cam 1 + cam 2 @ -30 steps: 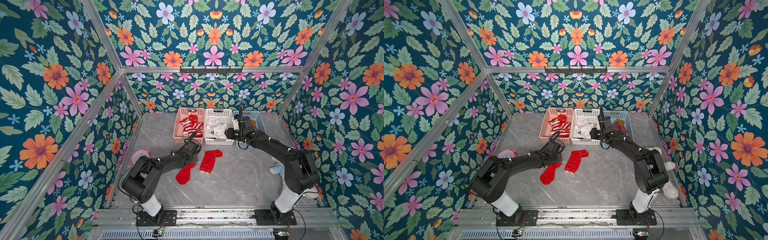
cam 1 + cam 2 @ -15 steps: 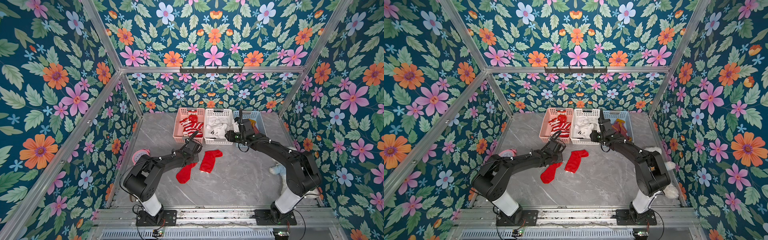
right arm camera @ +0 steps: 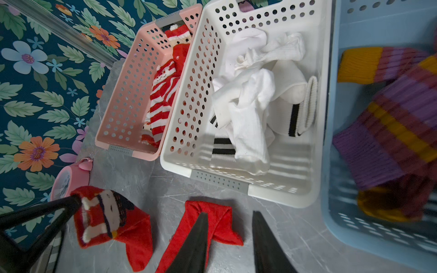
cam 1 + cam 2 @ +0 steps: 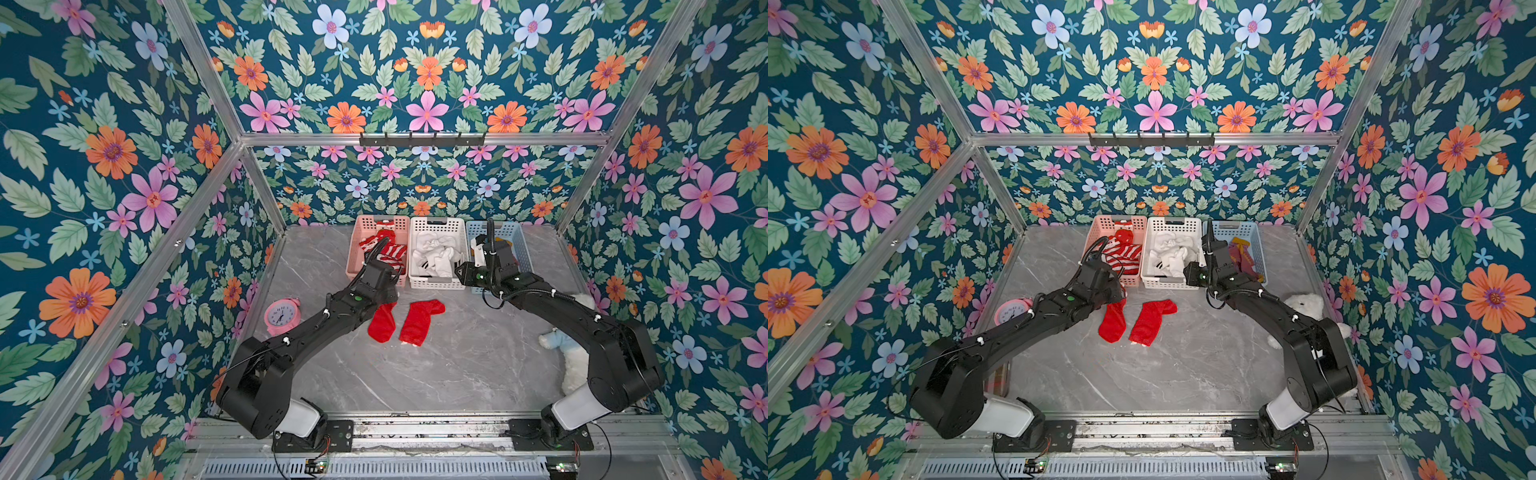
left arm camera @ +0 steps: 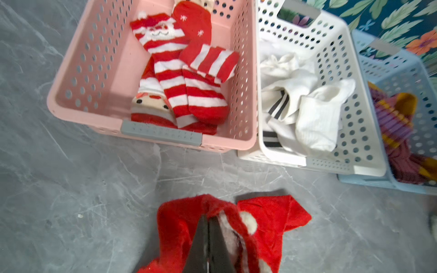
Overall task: Sort the socks into the basket by color
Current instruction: Pick up the sock at the center of the board, then place the sock in the bin.
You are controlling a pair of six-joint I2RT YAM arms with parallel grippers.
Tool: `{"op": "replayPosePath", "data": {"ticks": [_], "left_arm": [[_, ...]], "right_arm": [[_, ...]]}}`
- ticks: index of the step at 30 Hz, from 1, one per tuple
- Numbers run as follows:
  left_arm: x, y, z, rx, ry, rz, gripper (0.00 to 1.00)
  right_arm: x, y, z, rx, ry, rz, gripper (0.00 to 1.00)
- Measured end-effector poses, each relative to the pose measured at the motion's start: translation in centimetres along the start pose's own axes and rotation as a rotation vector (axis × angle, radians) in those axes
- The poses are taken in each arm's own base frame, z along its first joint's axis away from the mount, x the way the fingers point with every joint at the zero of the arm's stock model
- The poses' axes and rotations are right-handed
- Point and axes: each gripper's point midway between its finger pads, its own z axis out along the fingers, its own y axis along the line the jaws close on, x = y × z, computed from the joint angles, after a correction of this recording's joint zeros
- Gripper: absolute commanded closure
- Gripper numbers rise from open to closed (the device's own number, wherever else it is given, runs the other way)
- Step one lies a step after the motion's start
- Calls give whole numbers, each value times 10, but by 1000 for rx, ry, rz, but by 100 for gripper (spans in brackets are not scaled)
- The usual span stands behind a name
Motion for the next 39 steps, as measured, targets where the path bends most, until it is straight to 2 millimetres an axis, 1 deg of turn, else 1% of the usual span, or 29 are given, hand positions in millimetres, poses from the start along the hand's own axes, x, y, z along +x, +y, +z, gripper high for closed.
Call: {"op": "replayPosePath", "data": {"ticks": [7, 10, 17, 23, 26, 29, 32, 37, 39], "left_arm": [[-35, -6, -12, 24, -74, -12, 100], [-56, -8, -17, 32, -116, -10, 100], [-112, -1, -19, 21, -216, -27, 100], [-168, -5, -16, 58, -313, -48, 100], [-192, -8, -8, 76, -348, -51, 100], [-214, -12, 6, 90, -374, -46, 100], [-225, -15, 24, 107, -382, -36, 100], [-235, -14, 58, 142, -381, -24, 100], [-246, -17, 71, 174, -400, -19, 100]], "right_arm": [[10, -5, -4, 11, 12, 2, 66], [13, -7, -5, 15, 14, 7, 66], [18, -10, -12, 24, 7, 12, 66], [22, -13, -18, 30, 3, 21, 66], [24, -13, -20, 29, 2, 28, 66], [27, -15, -22, 33, 4, 28, 66], [33, -18, -24, 39, 10, 33, 66], [43, -24, -30, 54, 22, 39, 66], [45, -26, -32, 63, 24, 40, 66]]}}
